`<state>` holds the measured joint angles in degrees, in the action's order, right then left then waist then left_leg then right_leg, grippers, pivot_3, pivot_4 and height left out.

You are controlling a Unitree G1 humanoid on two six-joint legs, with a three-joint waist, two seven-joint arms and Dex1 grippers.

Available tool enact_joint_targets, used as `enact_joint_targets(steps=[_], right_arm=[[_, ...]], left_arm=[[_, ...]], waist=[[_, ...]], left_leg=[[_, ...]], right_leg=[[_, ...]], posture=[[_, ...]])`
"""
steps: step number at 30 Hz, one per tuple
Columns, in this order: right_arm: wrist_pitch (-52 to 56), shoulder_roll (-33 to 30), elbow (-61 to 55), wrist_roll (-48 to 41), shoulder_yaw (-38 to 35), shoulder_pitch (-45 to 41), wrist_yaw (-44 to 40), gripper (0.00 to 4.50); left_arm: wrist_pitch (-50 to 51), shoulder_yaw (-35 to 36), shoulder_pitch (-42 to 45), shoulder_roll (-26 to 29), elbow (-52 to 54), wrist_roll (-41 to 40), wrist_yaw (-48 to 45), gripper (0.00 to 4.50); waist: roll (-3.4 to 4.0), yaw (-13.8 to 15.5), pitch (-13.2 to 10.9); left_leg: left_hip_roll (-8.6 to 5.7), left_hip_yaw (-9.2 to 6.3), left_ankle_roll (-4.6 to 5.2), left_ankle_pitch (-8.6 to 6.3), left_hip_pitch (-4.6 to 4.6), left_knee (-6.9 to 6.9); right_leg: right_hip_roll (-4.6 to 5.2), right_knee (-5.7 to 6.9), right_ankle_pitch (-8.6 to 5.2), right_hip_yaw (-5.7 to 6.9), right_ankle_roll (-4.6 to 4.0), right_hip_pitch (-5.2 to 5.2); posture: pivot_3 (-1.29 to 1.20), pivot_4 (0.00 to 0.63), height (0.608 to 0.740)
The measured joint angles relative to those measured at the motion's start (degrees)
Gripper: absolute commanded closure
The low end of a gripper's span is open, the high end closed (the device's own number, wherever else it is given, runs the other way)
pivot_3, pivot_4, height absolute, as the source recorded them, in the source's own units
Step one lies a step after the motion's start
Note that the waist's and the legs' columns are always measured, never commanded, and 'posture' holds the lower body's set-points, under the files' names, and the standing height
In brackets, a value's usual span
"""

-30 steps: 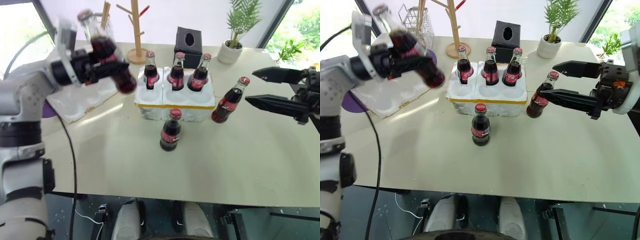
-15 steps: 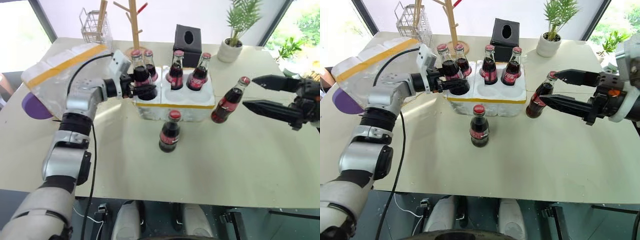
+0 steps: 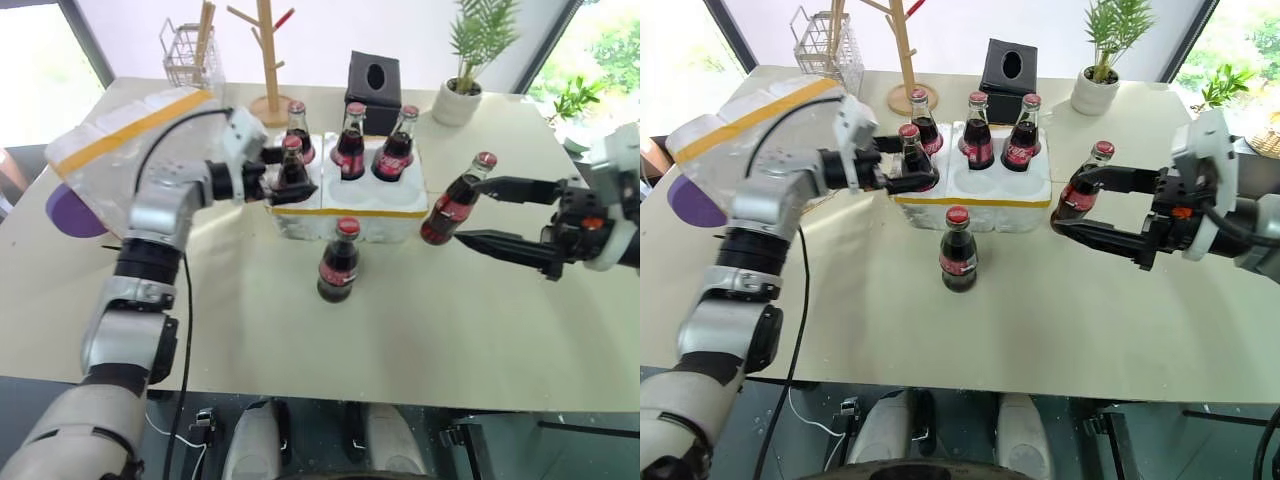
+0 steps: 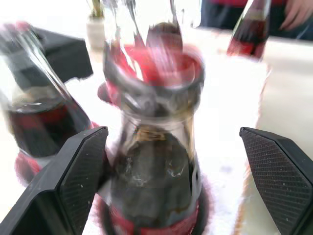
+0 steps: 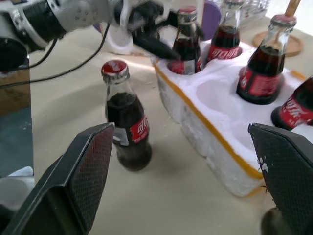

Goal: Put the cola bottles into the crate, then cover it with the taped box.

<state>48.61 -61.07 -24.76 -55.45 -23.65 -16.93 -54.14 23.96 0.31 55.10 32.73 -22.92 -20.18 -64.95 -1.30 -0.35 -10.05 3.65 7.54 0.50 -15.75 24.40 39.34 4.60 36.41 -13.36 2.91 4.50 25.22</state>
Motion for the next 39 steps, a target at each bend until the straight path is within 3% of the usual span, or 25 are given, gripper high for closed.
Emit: enact_joint_targets(steps=[5,12,17,29,32,34,39], right_arm=[[-1.7,4.46,-3.29,2.37,7.32,-0.43,1.99,0.0],[-8.09,12.84,-1.91,10.71,20.03,-2.28,1.83,0.0],[-11.88,21.25,5.13,18.24,29.64,-6.93,2.06,0.0],[-15.18,28.78,12.92,25.93,36.1,-9.08,0.85,0.0],[-15.35,31.03,14.45,27.33,36.45,-9.36,1.89,0.76],[-15.05,32.54,15.48,27.74,36.23,-10.19,3.07,1.67],[-6.48,32.78,14.27,19.16,30.1,-12.2,3.44,1.8]], left_arm=[[14.55,5.68,-6.17,14.68,15.63,-10.68,-9.13,0.02],[22.79,10.23,-23.36,24.25,31.69,-18.36,-12.77,0.02],[24.03,11.44,-27.59,24.05,37.55,-21.6,-10.19,0.02],[23.97,11.27,-29.59,22.23,41.54,-23.88,-4.78,0.02],[23.93,11.23,-29.57,22.21,41.52,-24.22,-4.34,0.0],[23.66,10.97,-29.56,22.2,41.5,-24.19,-3.71,0.0],[22.58,10.55,-29.44,21.72,40.97,-24.09,-2.22,0.0]], waist=[[0.11,-0.65,0.06],[-0.06,-0.23,0.09],[-0.05,-0.2,0.08],[-0.05,-0.32,0.08],[-0.05,-0.35,0.08],[-0.04,-0.38,0.08],[-0.03,-0.25,0.05]], left_leg=[[0.03,0.0,-0.14,0.08,-0.15,-0.06],[-0.01,0.0,-0.18,0.1,-0.17,0.01],[-0.02,0.02,-0.21,0.12,-0.16,0.01],[-0.03,0.05,-0.21,0.12,-0.16,0.0],[-0.03,0.05,-0.22,0.13,-0.17,0.0],[-0.03,0.06,-0.24,0.13,-0.17,0.0],[-0.03,0.06,-0.24,0.14,-0.11,0.0]], right_leg=[[0.0,0.16,-0.03,-0.04,-0.01,-0.02],[0.06,0.13,-0.13,-0.02,-0.19,-0.13],[0.05,0.18,-0.08,0.0,-0.11,-0.12],[0.03,0.29,-0.05,0.0,-0.05,-0.06],[0.02,0.34,-0.05,0.0,-0.06,-0.05],[0.03,0.39,-0.05,0.0,-0.07,-0.02],[0.05,0.55,-0.08,0.0,-0.11,0.11]], posture=[[0.0,0.15,0.74],[0.0,0.15,0.74],[0.0,0.15,0.74],[0.0,0.15,0.74],[0.0,0.15,0.74],[0.0,0.15,0.74],[0.0,0.15,0.74]])
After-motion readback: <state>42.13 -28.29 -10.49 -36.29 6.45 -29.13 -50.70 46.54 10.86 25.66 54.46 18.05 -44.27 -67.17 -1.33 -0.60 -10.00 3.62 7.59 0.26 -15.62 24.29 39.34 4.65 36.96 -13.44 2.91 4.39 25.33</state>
